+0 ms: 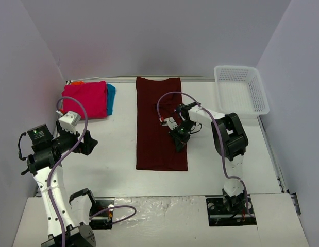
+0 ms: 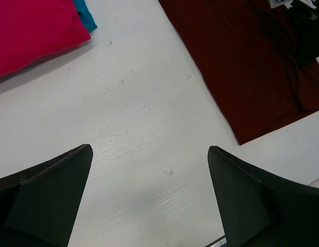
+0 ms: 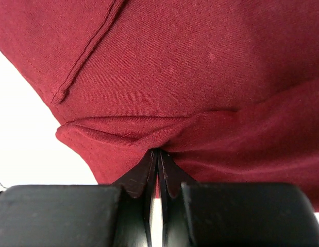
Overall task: Fold and stack the t-shirts
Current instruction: Rotate the tshirt 90 degrees, then grab the bottom of the folded rectangular tshirt with both arms
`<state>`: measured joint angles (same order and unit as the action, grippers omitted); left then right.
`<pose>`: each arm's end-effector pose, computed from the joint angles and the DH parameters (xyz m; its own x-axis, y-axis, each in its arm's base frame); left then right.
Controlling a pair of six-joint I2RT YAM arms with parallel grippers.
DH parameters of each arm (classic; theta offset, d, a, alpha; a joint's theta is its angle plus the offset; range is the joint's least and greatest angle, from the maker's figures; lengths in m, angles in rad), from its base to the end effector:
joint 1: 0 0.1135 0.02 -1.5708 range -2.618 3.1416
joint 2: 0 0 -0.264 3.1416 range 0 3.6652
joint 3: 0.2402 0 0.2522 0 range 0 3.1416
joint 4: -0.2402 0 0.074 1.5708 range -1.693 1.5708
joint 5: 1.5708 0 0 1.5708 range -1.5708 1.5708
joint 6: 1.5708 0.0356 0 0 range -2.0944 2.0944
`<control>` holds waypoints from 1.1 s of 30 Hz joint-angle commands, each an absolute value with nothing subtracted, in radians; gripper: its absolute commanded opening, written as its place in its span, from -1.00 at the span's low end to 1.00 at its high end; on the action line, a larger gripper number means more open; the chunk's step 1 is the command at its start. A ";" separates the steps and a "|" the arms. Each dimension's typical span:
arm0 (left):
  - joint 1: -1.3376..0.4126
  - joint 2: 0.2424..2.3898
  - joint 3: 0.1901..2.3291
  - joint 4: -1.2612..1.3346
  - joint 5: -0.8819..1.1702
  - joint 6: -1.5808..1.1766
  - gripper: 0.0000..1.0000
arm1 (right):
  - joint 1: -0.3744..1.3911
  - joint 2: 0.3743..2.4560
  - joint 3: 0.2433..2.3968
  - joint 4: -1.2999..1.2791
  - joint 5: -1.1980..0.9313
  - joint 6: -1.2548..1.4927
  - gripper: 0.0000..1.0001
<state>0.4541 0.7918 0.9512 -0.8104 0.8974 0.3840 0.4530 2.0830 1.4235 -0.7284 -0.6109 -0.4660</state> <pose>0.1411 0.0379 0.3412 -0.3980 0.0657 -0.9150 0.4685 0.8721 -0.1412 0.3494 0.1928 0.1395 -0.5866 -0.6949 -0.4159 -0.8013 0.4238 0.4222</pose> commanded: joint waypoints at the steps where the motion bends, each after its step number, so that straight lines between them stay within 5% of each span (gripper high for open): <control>1: 0.462 0.779 0.948 -0.798 0.920 0.394 0.89 | 0.448 2.076 1.411 -0.584 -0.446 -0.502 -1.00; 10: 0.462 0.772 0.950 -0.799 0.920 0.405 0.89 | 0.454 2.023 1.416 -0.586 -0.469 -0.488 -1.00; 13: 0.462 0.746 0.960 -0.808 0.934 0.417 0.89 | 0.448 1.971 1.425 -0.618 -0.505 -0.486 -0.85; 22: 0.460 0.641 1.003 -0.816 0.956 0.432 0.89 | 0.391 1.827 1.471 -0.854 -0.666 -0.635 -0.07; 24: 0.460 0.650 1.037 -0.857 0.977 0.458 0.89 | 0.377 1.815 1.503 -0.961 -0.667 -0.670 0.24; 25: 0.460 0.660 1.051 -0.871 0.979 0.465 0.89 | 0.371 1.809 1.514 -0.988 -0.669 -0.692 0.99; 33: 0.459 0.687 1.175 -0.847 0.996 0.428 0.89 | 0.281 1.551 1.721 -0.956 -0.556 -0.652 1.00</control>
<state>0.4538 0.6712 1.1088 -0.8688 0.9474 0.4366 0.2951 1.7325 1.6123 -0.9657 -0.6197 -0.6724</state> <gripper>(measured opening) 0.945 0.999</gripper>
